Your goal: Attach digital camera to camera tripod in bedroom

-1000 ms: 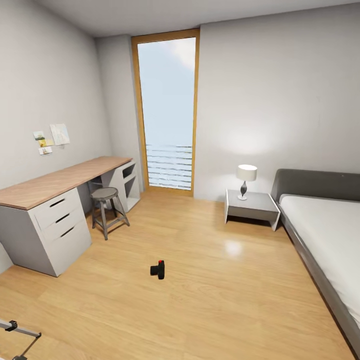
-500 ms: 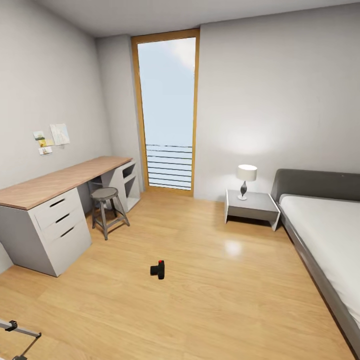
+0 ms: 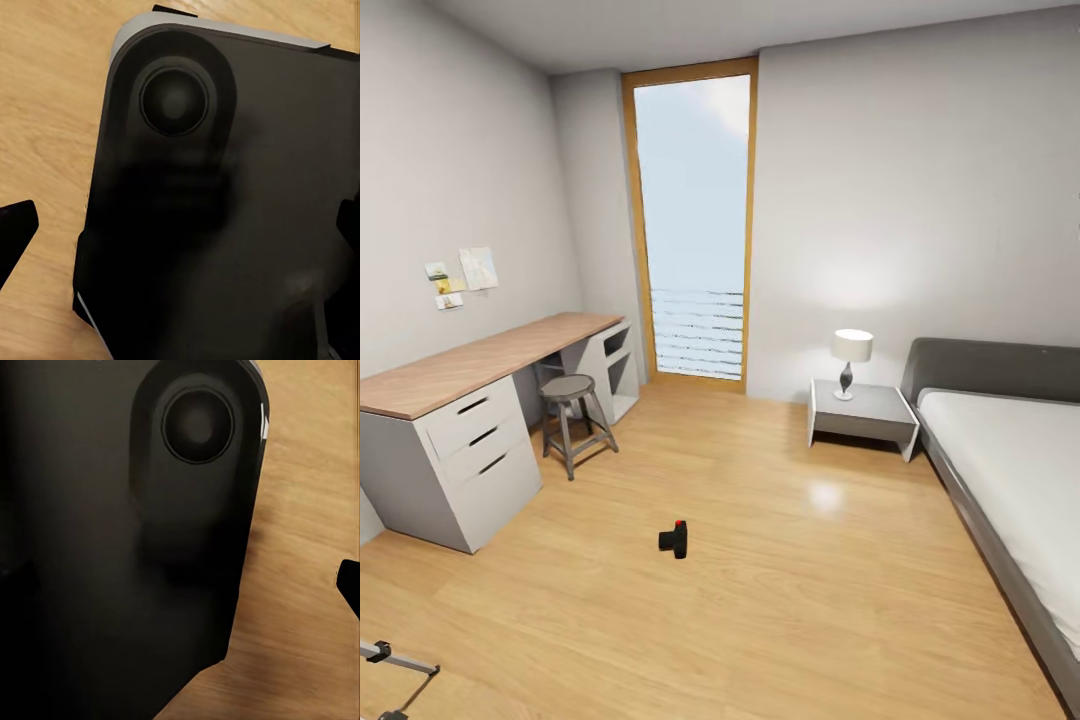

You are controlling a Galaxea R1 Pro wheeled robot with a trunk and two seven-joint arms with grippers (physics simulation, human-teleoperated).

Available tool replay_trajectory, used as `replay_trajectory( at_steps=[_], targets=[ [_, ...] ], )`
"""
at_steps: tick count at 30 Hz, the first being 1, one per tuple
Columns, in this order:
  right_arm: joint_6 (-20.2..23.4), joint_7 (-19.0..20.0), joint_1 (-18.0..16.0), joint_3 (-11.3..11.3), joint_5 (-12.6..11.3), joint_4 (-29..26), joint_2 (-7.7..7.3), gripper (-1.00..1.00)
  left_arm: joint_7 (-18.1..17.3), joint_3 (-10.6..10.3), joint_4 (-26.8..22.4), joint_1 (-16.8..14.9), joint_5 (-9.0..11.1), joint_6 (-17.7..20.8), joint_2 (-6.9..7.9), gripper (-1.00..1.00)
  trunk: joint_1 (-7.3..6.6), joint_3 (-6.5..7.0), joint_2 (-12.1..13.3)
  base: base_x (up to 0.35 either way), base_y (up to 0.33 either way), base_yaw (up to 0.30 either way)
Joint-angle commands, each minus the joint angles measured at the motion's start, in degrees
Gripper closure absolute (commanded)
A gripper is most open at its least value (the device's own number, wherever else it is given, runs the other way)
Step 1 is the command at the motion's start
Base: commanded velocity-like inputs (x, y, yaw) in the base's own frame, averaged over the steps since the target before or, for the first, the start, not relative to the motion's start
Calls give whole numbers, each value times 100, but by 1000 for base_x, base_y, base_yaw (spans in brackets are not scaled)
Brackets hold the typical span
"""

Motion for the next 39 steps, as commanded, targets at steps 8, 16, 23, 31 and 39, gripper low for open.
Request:
replay_trajectory(
  at_steps=[8, 16, 23, 31, 39],
  targets=[
    [-7, -4, 0, 16, 40, -1, -8, -100, -1, 17, -4, 0, 26, -10, -2, -100, 0, -4, -2, 0, -230, 0],
    [-7, -2, 0, 16, 40, -1, -10, -100, -1, 14, -4, 0, 26, -9, -2, -100, 0, -4, -2, 7, -270, 0],
    [-13, -7, 0, 16, 43, -3, -10, -100, 0, -1, -4, 0, 34, -9, 5, -100, 0, -4, -2, 133, -261, 0],
    [-2, -42, 0, 10, 31, 0, 46, -100, -1, -10, -4, 0, 48, 30, 7, -100, 0, -4, -2, 211, -221, 0],
    [11, -41, 0, 13, 29, 1, 68, -100, 7, -12, -4, 0, 52, 52, 7, -100, 0, -4, -2, 279, -156, 0]
  ],
)
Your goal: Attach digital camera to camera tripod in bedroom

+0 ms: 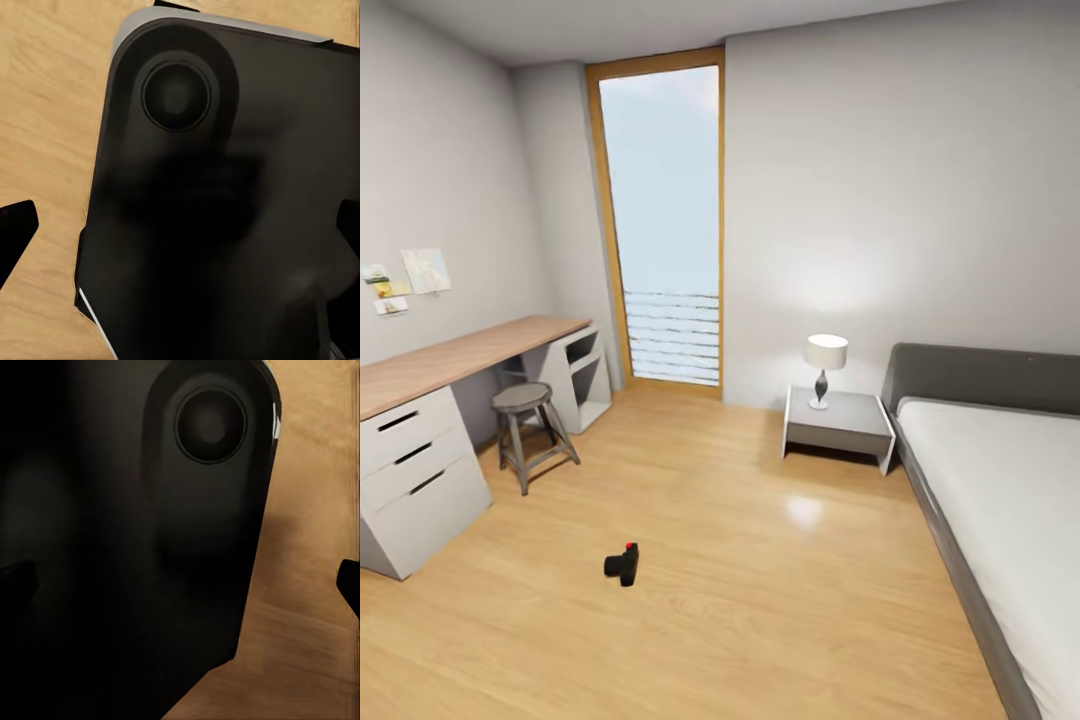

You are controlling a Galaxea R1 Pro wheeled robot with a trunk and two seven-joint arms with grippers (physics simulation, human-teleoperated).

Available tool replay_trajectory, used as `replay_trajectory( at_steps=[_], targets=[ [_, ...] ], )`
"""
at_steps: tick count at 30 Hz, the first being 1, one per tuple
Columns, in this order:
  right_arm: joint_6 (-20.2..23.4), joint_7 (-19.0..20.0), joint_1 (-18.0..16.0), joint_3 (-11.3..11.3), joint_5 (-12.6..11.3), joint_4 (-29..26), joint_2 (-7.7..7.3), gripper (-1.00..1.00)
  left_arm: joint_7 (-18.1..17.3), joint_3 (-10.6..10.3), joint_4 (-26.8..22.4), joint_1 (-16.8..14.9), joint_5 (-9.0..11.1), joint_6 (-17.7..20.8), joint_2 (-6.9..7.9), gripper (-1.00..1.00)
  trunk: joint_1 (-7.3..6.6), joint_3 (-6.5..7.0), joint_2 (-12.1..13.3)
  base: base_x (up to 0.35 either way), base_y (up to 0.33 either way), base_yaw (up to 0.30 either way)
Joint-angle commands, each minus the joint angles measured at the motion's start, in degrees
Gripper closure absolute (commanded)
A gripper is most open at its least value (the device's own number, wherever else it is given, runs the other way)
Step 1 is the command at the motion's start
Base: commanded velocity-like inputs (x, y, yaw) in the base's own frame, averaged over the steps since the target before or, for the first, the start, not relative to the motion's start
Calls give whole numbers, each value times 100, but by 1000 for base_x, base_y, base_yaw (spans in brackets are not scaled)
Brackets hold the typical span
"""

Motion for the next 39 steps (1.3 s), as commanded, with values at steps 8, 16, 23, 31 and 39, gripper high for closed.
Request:
replay_trajectory(
  at_steps=[8, 16, 23, 31, 39],
  targets=[
    [-13, -8, 0, 18, 41, -1, 5, -100, 1, 27, -4, 2, 26, -16, -1, -100, 3, -4, -2, 287, -148, 0],
    [-20, -10, 0, 20, 44, -2, -11, -100, 1, 28, -4, 1, 26, -18, -1, -100, 3, -4, -2, 288, -148, 32],
    [-22, -10, 0, 18, 49, 1, -31, -100, 1, 29, -4, 1, 26, -18, 1, -100, 3, -4, -2, 288, -148, 225],
    [-22, -10, 0, 19, 49, 0, -34, -100, 1, 36, -4, 1, 26, -18, 0, -100, 3, -4, -2, 288, -148, 265],
    [-22, -10, 0, 18, 50, 1, -38, -100, 1, 37, -4, 1, 26, -18, -1, -100, 3, -4, -2, 288, -145, 270]
  ],
)
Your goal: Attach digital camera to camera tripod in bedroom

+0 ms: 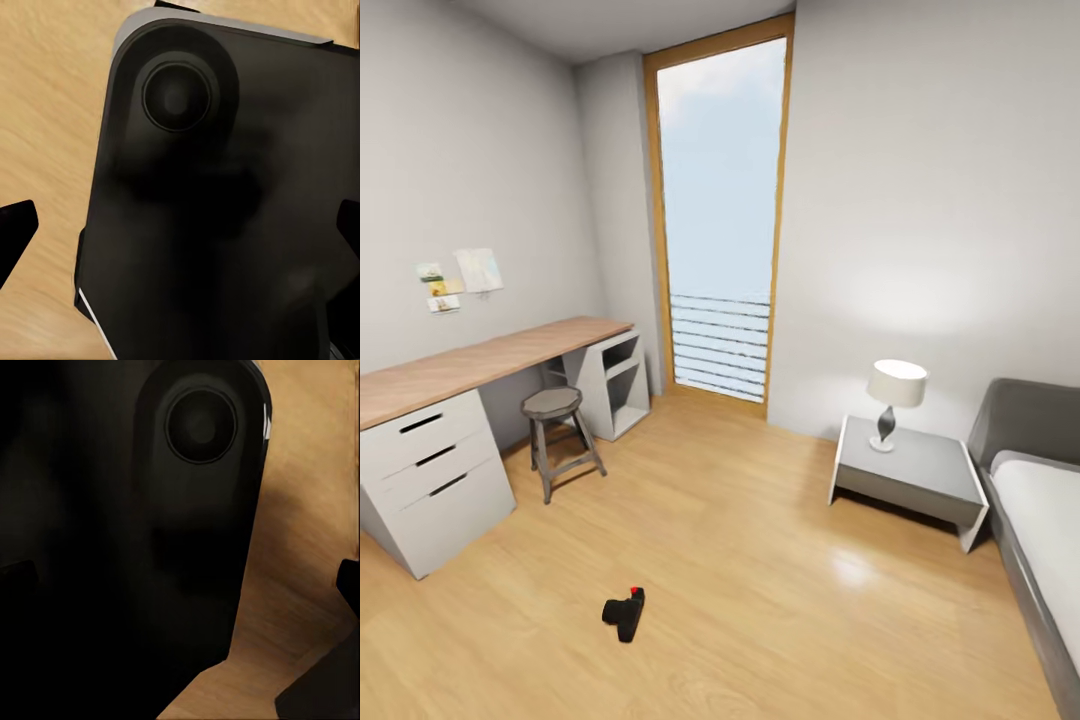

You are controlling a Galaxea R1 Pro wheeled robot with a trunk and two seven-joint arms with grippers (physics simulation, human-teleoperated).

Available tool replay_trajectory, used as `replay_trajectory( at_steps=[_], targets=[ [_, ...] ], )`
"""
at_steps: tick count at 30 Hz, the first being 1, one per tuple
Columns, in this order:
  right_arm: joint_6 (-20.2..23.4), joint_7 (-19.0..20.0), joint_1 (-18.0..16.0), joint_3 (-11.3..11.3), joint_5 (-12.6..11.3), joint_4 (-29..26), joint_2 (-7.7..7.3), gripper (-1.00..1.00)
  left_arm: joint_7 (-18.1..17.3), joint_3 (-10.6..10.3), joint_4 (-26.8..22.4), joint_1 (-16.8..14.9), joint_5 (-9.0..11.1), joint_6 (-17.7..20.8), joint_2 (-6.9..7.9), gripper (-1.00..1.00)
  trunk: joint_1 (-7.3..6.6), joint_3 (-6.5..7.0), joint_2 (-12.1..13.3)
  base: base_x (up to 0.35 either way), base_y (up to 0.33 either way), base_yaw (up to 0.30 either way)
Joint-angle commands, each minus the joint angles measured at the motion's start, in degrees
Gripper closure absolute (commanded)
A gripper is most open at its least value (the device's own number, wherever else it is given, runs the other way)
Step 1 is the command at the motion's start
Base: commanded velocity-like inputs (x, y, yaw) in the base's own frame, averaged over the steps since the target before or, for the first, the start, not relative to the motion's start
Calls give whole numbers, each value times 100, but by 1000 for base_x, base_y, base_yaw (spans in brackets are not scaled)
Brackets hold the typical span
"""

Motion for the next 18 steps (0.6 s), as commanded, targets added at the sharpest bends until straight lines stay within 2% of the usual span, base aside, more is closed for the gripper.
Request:
replay_trajectory(
  at_steps=[1, 13, 18],
  targets=[
    [-7, -2, 0, 16, 40, -2, -1, -100, 0, 21, -5, 1, 24, -9, -1, -100, 3, -4, -2, 289, -140, 271],
    [-7, -2, 0, 15, 39, -1, -6, -100, 0, 21, -5, 1, 24, -9, -1, -100, 3, -4, -2, 293, -128, 266],
    [-7, -2, 0, 15, 38, 0, -7, -100, 0, 21, -5, 1, 24, -9, -1, -100, 3, -4, -2, 295, -121, 106]
  ],
)
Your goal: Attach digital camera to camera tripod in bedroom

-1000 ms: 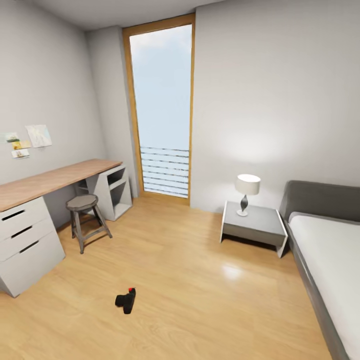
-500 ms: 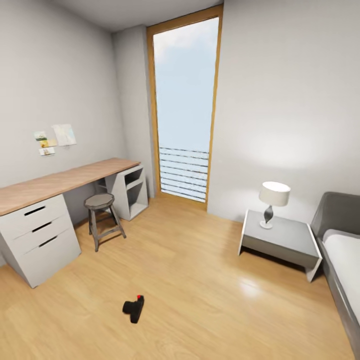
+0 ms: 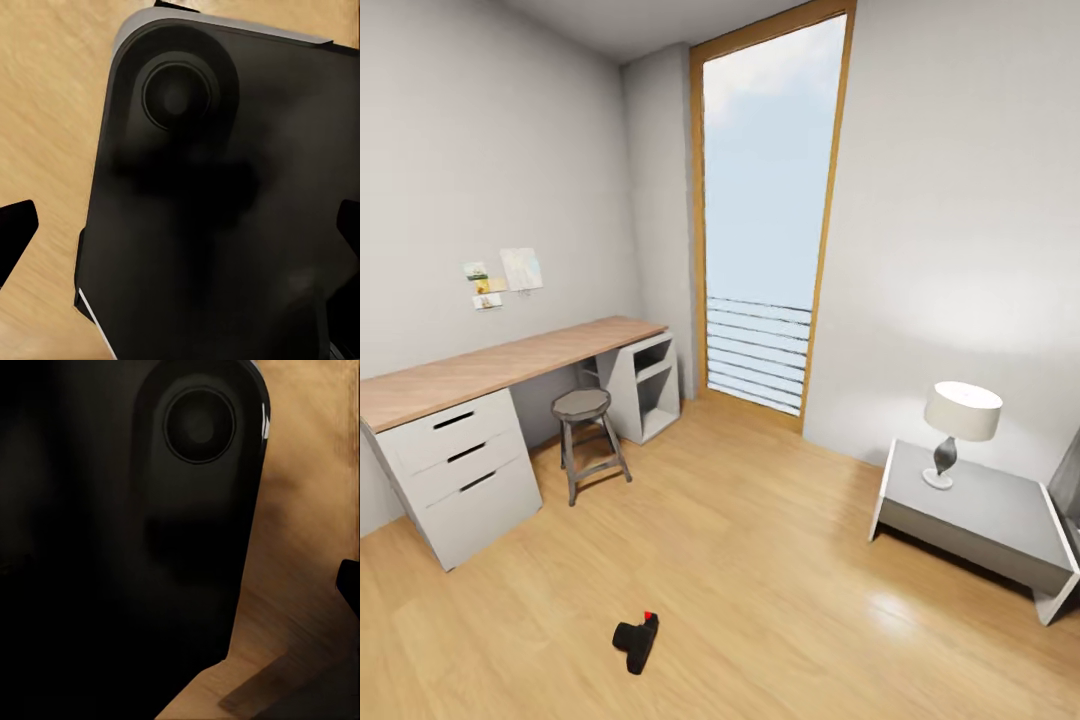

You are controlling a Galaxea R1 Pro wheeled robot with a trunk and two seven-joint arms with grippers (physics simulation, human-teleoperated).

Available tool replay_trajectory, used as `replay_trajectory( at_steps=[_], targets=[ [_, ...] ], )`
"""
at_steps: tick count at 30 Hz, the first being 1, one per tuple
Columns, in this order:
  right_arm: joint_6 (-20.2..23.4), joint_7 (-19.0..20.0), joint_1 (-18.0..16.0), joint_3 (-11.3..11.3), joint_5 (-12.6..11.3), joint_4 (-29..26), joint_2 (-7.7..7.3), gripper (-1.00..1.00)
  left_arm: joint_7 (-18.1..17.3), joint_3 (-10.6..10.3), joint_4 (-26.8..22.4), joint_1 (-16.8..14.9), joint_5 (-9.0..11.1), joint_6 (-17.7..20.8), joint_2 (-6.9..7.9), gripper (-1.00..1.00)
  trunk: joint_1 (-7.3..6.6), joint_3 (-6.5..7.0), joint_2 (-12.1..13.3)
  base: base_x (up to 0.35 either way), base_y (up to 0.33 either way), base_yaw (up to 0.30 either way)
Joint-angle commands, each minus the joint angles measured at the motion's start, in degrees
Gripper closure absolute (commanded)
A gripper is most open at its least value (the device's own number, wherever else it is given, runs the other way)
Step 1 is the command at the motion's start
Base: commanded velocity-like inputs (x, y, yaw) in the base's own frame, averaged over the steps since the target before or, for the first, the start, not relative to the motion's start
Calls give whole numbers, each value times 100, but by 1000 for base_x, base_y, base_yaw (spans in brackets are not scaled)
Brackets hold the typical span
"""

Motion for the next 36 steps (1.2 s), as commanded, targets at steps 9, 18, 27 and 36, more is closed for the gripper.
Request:
replay_trajectory(
  at_steps=[9, 18, 27, 36],
  targets=[
    [-7, 1, 0, 17, 33, -4, -30, -100, 0, 21, -4, 1, 24, -10, -1, -100, 3, -4, -2, 296, -121, 14],
    [-8, 2, 0, 16, 33, -1, -34, -100, 0, 21, -4, 1, 24, -10, -1, -100, 3, -4, -2, 296, -121, 1],
    [-15, -2, 0, 16, 33, -4, -34, -100, 0, 21, -4, 1, 24, -10, -1, -100, 3, -4, -2, 296, -121, 0],
    [-14, -2, 0, 16, 33, -4, -33, -100, 0, 21, -4, 1, 24, -19, 14, -100, 3, -4, -2, 300, -101, 0]
  ],
)
